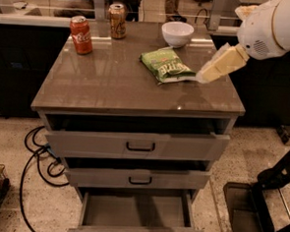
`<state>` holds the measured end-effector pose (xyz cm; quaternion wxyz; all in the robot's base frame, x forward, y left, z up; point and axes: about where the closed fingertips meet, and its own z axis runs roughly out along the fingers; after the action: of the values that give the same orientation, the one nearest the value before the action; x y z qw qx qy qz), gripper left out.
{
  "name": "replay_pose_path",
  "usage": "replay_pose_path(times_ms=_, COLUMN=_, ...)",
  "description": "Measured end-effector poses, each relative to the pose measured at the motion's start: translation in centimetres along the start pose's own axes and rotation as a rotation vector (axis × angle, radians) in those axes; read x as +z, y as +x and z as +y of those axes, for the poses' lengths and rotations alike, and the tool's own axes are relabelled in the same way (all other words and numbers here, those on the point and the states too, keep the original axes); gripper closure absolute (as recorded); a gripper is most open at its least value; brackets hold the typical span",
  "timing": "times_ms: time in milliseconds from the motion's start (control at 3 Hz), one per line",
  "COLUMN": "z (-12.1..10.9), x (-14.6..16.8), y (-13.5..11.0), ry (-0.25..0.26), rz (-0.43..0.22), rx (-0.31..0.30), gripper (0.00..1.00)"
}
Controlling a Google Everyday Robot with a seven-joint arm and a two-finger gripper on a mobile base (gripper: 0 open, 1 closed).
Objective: Place coke can into bottom drawer
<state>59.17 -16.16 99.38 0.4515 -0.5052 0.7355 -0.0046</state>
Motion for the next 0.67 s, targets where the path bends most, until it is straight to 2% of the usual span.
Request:
replay_pose_path(times_ms=333, z=-1.8, x=3.9, y=-2.7, ry=0.045, rz=-0.201, rx=0.046, gripper=0.0)
replay_pose_path(times_ms=667, z=-3.8, x=6.4, y=-6.2, ry=0.104, rz=-0.39, rx=0.091, gripper=0.0)
